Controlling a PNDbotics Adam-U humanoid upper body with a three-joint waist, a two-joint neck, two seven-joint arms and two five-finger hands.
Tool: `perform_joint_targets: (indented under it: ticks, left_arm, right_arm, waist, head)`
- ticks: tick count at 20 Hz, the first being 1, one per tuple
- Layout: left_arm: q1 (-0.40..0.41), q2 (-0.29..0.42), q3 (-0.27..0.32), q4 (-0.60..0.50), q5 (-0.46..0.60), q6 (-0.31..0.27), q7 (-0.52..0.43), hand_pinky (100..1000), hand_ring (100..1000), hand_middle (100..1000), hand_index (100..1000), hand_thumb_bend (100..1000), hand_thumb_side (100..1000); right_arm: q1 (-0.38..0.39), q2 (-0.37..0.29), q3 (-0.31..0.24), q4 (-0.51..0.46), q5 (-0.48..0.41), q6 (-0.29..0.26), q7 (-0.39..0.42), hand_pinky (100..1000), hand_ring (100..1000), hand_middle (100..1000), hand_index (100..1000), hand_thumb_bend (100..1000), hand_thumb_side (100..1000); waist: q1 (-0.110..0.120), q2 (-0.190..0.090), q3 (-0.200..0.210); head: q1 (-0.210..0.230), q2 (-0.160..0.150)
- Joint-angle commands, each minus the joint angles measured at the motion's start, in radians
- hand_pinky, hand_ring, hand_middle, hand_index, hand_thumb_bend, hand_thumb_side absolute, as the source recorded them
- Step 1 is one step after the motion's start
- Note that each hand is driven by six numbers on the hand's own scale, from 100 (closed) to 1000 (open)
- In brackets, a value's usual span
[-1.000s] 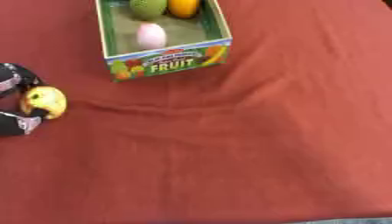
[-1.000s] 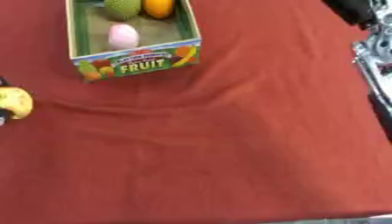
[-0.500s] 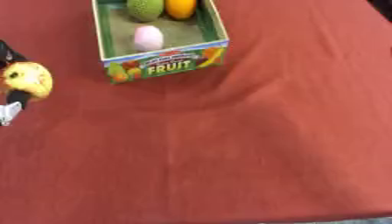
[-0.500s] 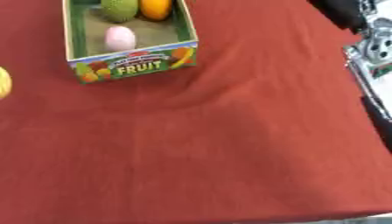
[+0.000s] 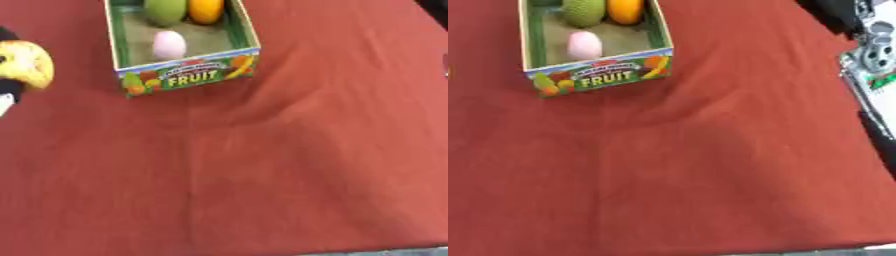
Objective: Pick up objects on the table and place them in the box.
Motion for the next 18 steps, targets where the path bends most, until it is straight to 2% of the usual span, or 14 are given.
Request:
perform_joint_targets:
  ticks: [1,5,9,13,17,18]
  left_arm:
    - [-0.09,-0.033,0.003,0.003,0.031,0.005,0.02,721,693,658,765,100,294]
    - [-0.214,-0.133,-0.032,0.116,0.025,-0.023,0.058,720,687,649,759,100,311]
    - [-0.297,-0.224,-0.067,0.27,-0.015,-0.081,0.121,721,687,645,757,100,339]
    - [-0.354,-0.3,-0.081,0.421,-0.07,-0.162,0.197,732,695,645,757,100,323]
    - [-0.381,-0.356,-0.086,0.557,-0.13,-0.243,0.254,752,710,655,758,100,377]
    - [-0.383,-0.364,-0.085,0.582,-0.133,-0.26,0.265,757,715,659,759,100,413]
  right_arm:
    - [-0.014,-0.025,-0.013,-0.015,-0.007,-0.003,-0.003,872,779,641,832,100,596]
    - [-0.027,-0.023,-0.007,-0.015,-0.011,-0.006,0.003,873,779,641,832,100,595]
    - [-0.048,-0.016,0.0,-0.015,-0.018,-0.009,0.012,873,780,641,833,100,595]
    - [-0.071,-0.006,0.008,-0.015,-0.027,-0.014,0.022,873,780,641,833,100,594]
    - [-0.08,0.002,0.013,-0.015,-0.033,-0.015,0.03,874,780,641,833,100,595]
    - [-0.082,0.003,0.013,-0.015,-0.035,-0.015,0.031,874,780,641,833,100,595]
  waist:
    - [0.006,-0.036,-0.003]
    - [0.001,-0.034,-0.014]
    - [-0.002,-0.028,-0.043]
    - [-0.009,-0.024,-0.073]
    - [-0.015,-0.022,-0.085]
    - [-0.016,-0.022,-0.087]
  head:
    - [0.0,-0.019]
    - [0.01,-0.045]
    - [0.04,-0.074]
    - [0.066,-0.086]
    - [0.074,-0.092]
    - [0.073,-0.092]
